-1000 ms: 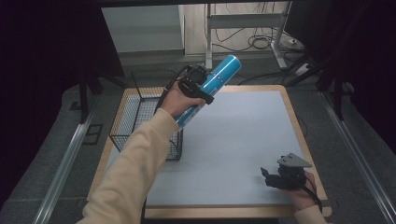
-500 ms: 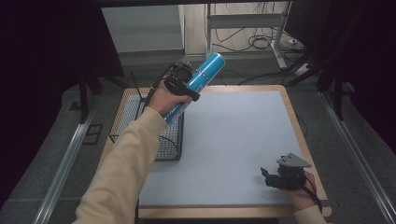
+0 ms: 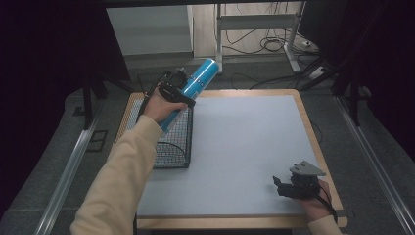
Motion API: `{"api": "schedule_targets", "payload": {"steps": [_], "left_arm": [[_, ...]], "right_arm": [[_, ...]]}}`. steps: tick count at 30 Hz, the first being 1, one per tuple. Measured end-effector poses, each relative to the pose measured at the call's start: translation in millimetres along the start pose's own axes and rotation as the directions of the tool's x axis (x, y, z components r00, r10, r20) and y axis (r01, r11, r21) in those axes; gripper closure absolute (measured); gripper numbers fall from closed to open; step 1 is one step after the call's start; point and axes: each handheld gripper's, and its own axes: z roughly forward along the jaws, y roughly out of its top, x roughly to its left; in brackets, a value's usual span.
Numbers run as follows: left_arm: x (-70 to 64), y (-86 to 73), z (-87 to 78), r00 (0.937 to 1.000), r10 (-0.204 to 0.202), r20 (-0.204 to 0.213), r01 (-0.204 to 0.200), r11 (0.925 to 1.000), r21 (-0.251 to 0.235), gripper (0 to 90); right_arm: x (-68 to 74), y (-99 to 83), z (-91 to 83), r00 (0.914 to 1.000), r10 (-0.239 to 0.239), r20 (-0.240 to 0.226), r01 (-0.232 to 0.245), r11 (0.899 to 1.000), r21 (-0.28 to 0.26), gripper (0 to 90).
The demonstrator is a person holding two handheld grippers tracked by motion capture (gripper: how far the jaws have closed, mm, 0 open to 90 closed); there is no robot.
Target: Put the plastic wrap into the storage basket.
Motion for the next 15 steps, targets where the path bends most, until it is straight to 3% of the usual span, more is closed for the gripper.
{"api": "schedule_targets", "payload": {"steps": [15], "left_arm": [[18.1, -8.0, 27.3, 0.9992, -0.021, -0.035, 0.023, 0.9985, 0.051, 31.8]], "right_arm": [[0.3, -1.2, 3.3, 1.0, -0.001, 0.005, 0.001, 1.0, 0.011, 12.4]]}}
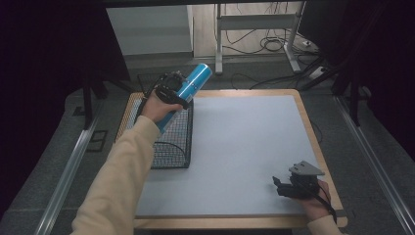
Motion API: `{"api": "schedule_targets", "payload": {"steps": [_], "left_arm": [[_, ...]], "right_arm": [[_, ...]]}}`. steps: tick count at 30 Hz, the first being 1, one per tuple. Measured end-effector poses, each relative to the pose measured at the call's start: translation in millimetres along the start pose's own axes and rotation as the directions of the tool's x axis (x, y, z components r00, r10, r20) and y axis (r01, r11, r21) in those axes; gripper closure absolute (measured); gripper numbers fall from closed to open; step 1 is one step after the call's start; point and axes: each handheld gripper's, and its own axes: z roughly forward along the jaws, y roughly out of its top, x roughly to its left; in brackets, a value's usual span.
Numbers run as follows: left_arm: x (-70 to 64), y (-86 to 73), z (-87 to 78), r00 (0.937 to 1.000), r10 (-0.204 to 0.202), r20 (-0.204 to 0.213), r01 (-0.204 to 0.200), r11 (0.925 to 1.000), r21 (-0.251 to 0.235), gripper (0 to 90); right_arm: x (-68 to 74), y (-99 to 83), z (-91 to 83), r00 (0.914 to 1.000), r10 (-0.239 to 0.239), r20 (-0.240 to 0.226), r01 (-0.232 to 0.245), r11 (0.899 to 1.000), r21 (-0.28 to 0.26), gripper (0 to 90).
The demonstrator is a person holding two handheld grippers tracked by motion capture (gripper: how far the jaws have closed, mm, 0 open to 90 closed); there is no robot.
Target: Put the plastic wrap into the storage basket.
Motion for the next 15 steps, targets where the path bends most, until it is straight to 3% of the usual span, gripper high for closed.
{"api": "schedule_targets", "payload": {"steps": [15], "left_arm": [[13.1, 3.6, 37.3, 0.9986, 0.007, -0.052, -0.003, 0.9975, 0.071, 31.8]], "right_arm": [[1.1, -1.1, 2.4, 0.9999, -0.013, -0.002, 0.014, 1.0, 0.014, 12.4]]}}
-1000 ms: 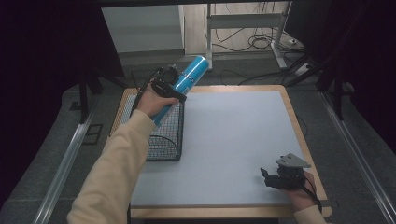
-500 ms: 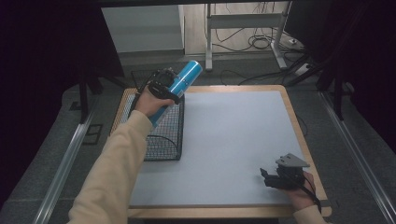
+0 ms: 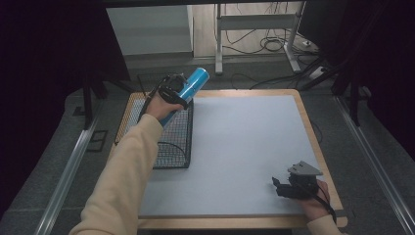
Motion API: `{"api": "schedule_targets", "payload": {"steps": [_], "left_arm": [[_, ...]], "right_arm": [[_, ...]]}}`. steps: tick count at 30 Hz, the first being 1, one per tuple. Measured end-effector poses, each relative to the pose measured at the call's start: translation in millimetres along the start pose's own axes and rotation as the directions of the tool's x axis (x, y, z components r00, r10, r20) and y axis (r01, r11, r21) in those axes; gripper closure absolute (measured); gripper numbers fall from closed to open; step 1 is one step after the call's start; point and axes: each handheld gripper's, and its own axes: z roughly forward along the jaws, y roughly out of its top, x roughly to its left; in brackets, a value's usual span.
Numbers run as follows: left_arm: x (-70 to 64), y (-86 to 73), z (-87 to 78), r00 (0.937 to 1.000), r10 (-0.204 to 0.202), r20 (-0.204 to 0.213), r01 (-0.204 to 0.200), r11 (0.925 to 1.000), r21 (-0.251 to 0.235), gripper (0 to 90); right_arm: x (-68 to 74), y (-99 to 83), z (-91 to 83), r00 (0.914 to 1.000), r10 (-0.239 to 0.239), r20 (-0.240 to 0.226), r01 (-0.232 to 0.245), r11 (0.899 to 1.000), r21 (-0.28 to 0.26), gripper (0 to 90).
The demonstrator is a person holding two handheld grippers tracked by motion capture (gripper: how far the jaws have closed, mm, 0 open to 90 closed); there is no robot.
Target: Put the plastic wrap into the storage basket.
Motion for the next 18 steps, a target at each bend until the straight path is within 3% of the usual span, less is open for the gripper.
{"api": "schedule_targets", "payload": {"steps": [5, 8, 10, 12, 16, 18], "left_arm": [[7.3, -2.6, 8.9, 0.9995, -0.026, -0.017, 0.027, 0.9996, 0.01, 31.7], [8.0, -4.0, 11.9, 0.9993, 0.002, -0.037, -0.002, 1.0, 0.003, 31.7], [6.9, -4.5, 16.6, 0.9975, 0.024, -0.067, -0.022, 0.9992, 0.034, 31.7], [6.2, -5.4, 22.2, 0.9965, 0.021, -0.081, -0.016, 0.998, 0.061, 31.7], [7.9, -8.1, 31.7, 0.9949, 0.021, -0.098, -0.009, 0.9925, 0.122, 31.7], [8.6, -9.0, 34.1, 0.9954, 0.016, -0.094, -0.004, 0.9921, 0.126, 31.7]], "right_arm": [[-0.1, 1.0, -2.8, 0.9999, -0.006, 0.013, 0.006, 1.0, -0.028, 12.7], [-0.2, 0.9, -2.9, 0.9999, -0.004, 0.012, 0.005, 1.0, -0.027, 12.7], [0.4, 0.6, -2.6, 0.9999, -0.007, 0.01, 0.008, 1.0, -0.024, 12.7], [0.9, 0.6, -2.9, 0.9999, -0.01, 0.009, 0.01, 1.0, -0.024, 12.7], [0.6, 0.7, -4.2, 0.9999, -0.007, 0.01, 0.007, 1.0, -0.027, 12.7], [-0.2, 1.1, -4.9, 0.9999, -0.006, 0.012, 0.007, 1.0, -0.03, 12.7]]}}
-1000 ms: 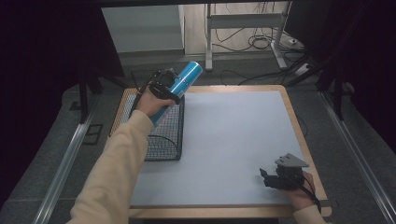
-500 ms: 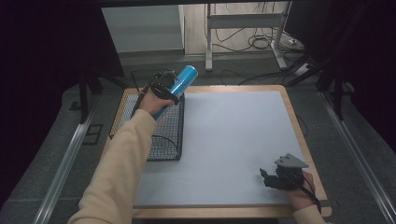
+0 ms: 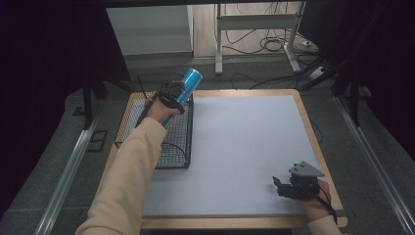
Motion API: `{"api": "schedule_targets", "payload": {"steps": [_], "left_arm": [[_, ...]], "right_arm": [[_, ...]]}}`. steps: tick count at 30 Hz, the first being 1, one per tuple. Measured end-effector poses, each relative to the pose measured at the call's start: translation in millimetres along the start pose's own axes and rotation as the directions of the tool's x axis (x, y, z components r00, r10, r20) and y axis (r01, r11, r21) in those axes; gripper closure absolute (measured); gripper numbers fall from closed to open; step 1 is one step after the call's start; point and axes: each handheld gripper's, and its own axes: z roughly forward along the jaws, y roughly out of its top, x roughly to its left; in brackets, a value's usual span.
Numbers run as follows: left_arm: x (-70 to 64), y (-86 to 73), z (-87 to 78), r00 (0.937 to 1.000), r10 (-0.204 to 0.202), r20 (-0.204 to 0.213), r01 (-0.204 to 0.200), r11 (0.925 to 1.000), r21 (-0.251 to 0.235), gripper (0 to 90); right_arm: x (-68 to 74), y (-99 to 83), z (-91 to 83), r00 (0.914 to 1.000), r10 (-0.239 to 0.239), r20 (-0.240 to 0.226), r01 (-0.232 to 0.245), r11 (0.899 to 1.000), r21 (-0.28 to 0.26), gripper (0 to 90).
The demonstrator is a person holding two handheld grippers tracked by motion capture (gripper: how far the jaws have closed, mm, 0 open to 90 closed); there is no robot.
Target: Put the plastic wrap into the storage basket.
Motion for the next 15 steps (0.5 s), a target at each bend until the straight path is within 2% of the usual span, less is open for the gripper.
{"api": "schedule_targets", "payload": {"steps": [4, 7, 9, 12, 15], "left_arm": [[-1.5, 0.9, 3.9, 0.9999, 0.011, -0.013, -0.011, 0.9998, 0.017, 31.4], [-3.9, 1.8, 1.9, 0.9988, 0.031, -0.037, -0.031, 0.9995, 0.005, 30.8], [-3.7, 1.0, 1.2, 0.9988, 0.029, -0.038, -0.03, 0.9995, -0.009, 30.6], [-1.8, 0.2, -1.2, 0.9994, 0.004, -0.035, -0.005, 0.999, -0.043, 27.4], [-1.1, -0.9, -1.0, 0.9991, 0.001, -0.042, -0.002, 0.9992, -0.04, 24.4]], "right_arm": [[-1.3, 0.0, -0.8, 1.0, 0.004, 0.003, -0.004, 1.0, -0.002, 12.7], [0.5, 0.0, -0.7, 1.0, -0.003, -0.001, 0.003, 1.0, 0.001, 12.7], [1.6, 0.4, -0.9, 1.0, -0.005, -0.004, 0.005, 1.0, 0.0, 12.7], [2.2, 0.4, -1.4, 1.0, -0.008, -0.004, 0.008, 1.0, 0.001, 12.7], [1.6, 0.3, -1.6, 1.0, -0.005, -0.003, 0.005, 1.0, 0.001, 12.7]]}}
